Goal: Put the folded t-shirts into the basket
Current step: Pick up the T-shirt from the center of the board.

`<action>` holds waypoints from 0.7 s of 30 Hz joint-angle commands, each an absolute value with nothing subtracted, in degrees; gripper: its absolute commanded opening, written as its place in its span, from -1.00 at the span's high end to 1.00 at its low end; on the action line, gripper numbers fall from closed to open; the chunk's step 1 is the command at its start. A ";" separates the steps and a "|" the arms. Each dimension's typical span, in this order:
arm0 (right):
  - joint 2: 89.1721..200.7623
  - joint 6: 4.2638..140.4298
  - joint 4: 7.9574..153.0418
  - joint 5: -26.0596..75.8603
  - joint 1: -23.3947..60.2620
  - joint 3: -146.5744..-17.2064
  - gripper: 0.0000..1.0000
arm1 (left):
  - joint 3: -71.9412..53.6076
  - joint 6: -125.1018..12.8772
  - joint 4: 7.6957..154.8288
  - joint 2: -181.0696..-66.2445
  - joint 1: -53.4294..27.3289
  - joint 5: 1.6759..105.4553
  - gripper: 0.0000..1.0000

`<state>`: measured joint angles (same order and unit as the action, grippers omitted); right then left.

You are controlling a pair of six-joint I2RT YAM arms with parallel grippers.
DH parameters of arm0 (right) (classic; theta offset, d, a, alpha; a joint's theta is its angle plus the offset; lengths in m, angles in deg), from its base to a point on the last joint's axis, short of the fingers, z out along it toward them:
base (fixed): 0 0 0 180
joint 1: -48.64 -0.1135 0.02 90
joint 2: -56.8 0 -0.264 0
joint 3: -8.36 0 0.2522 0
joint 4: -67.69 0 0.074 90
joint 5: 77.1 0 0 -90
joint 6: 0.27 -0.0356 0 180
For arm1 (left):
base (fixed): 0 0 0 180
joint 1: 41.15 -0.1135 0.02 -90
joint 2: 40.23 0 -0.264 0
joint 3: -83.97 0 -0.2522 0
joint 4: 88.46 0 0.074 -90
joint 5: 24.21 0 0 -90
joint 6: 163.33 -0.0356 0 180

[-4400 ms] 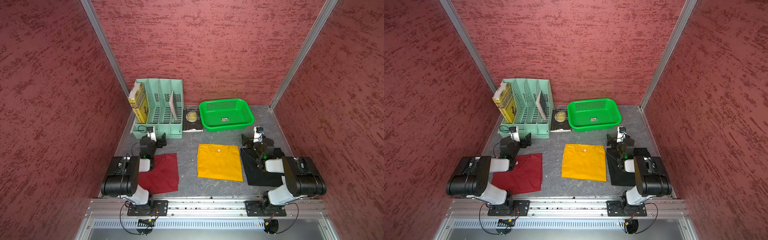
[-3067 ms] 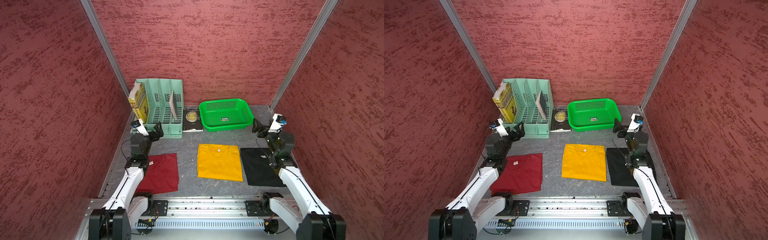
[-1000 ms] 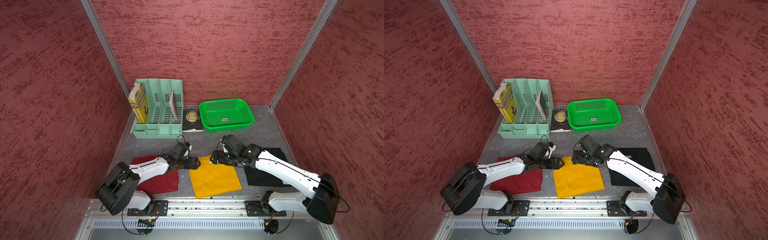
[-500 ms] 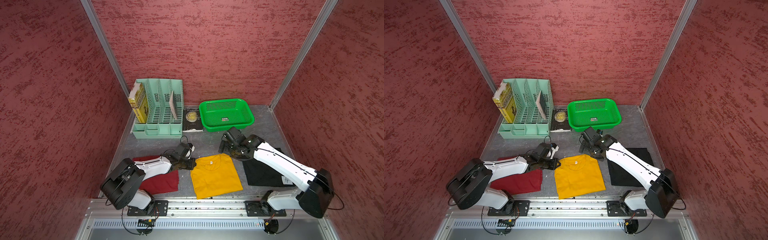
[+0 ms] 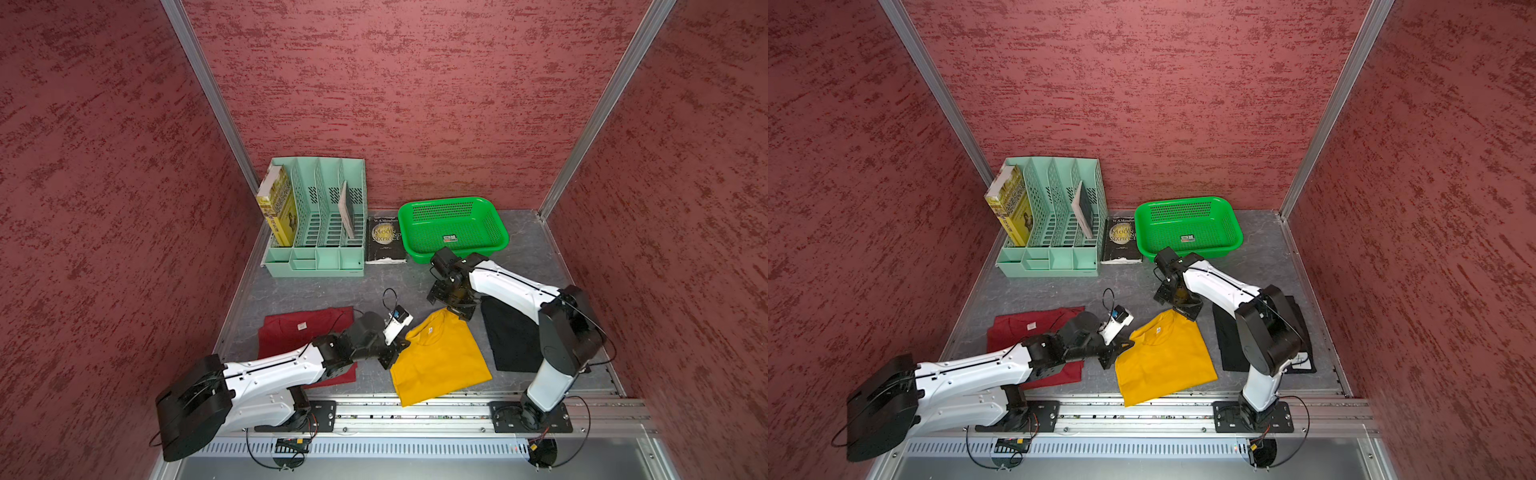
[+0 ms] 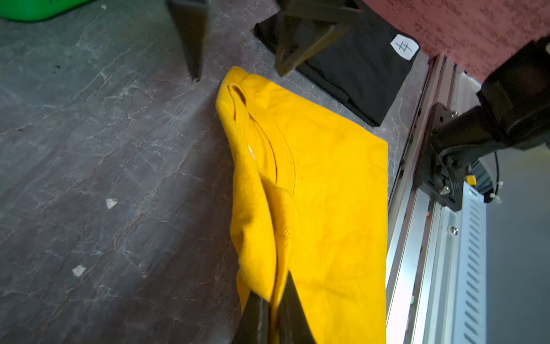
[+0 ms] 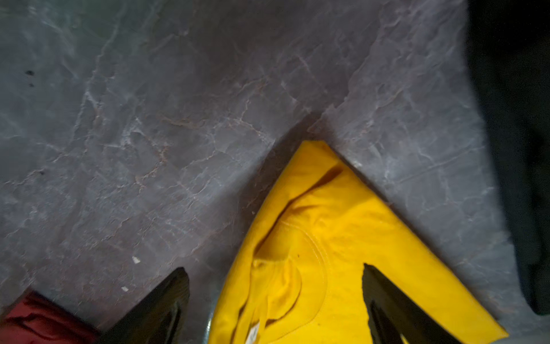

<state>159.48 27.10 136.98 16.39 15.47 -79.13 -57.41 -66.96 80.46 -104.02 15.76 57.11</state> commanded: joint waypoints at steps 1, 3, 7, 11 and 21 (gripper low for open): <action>162.37 26.43 136.82 21.19 16.06 -81.49 -0.85 | -58.09 -74.79 83.46 -102.81 19.37 63.34 1.00; 164.32 26.11 135.72 23.58 16.08 -82.28 -0.84 | -58.18 -78.63 84.25 -103.09 22.51 65.42 1.00; 167.35 26.90 136.62 22.72 16.09 -84.35 -0.73 | -58.15 -85.35 86.00 -104.09 29.35 70.14 1.00; 167.80 29.05 137.66 21.30 16.21 -84.83 -0.48 | -58.72 -88.69 87.31 -104.31 32.86 75.17 1.00; 160.79 27.82 134.89 21.35 16.84 -81.06 1.00 | -62.33 -87.90 90.55 -96.65 33.63 79.16 1.00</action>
